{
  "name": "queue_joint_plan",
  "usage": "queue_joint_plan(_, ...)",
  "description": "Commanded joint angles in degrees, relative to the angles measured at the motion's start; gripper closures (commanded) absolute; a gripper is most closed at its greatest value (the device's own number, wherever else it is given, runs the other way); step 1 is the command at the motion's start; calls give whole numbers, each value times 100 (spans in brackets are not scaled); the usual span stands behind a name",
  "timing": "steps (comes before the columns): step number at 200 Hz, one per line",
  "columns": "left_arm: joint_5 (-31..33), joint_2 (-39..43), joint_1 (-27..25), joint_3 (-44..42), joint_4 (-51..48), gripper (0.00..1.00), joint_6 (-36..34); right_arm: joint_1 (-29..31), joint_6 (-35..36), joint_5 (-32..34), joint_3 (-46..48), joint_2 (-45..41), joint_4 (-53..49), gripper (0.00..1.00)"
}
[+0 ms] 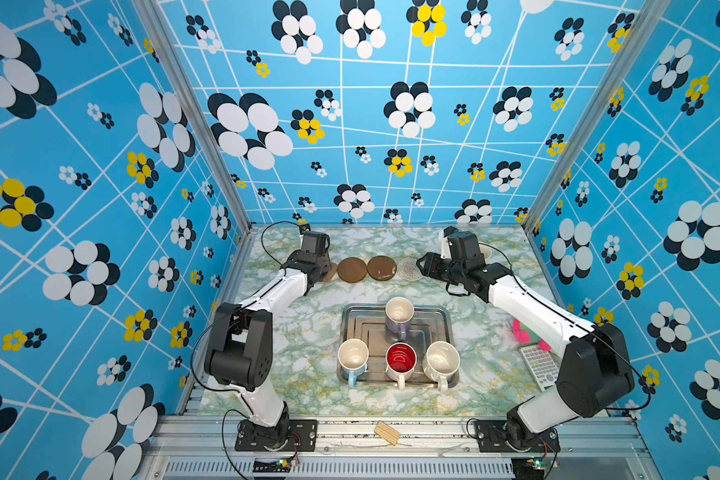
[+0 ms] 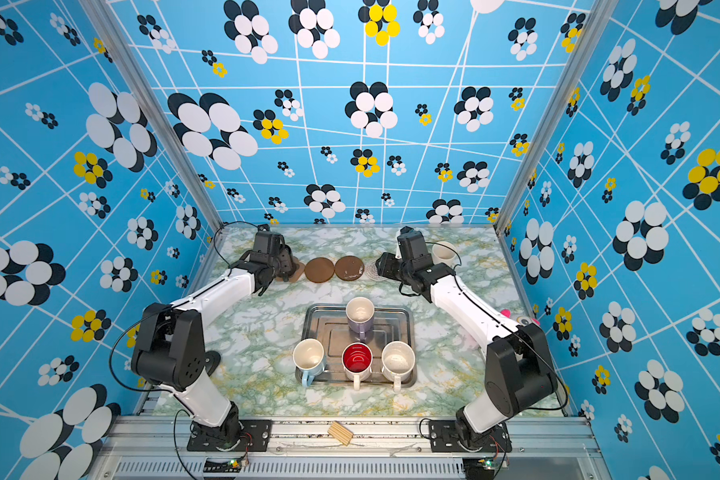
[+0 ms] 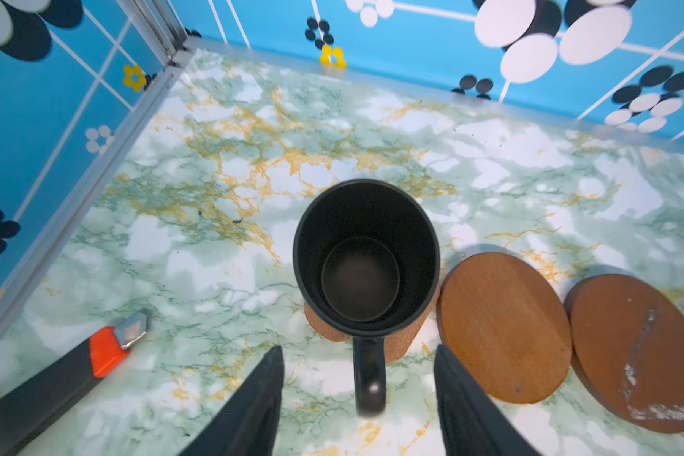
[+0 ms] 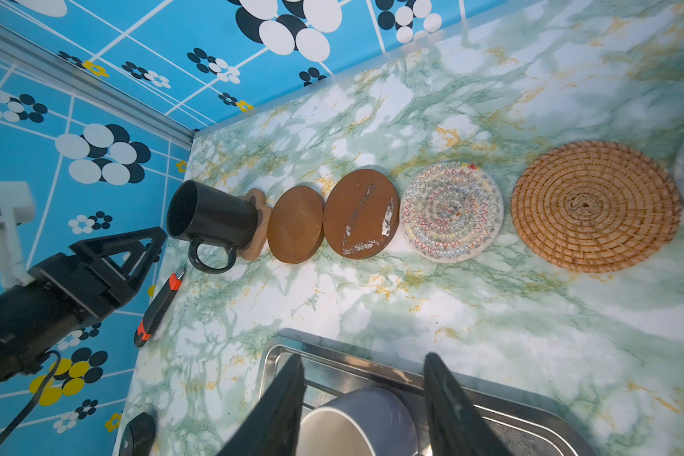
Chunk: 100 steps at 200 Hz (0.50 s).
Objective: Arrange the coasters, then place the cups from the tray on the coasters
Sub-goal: 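Open and raise the left gripper while the right gripper moves over the tray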
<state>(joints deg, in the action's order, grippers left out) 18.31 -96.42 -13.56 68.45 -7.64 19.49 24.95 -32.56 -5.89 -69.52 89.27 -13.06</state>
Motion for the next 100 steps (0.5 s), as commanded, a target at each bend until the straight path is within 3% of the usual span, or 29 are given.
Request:
queue_joint_plan(1,335,581,-177,-238,95,38,56,30,21,71,100,-200,-69,49)
queue_joint_plan(28,718,1445,-505,-759,407,38,136,25,34,53,122,-181,16,49)
queue_joint_plan(100,209,3431,-1605,-2059,886,35,485,406,285,207,-292,-44,-514,48)
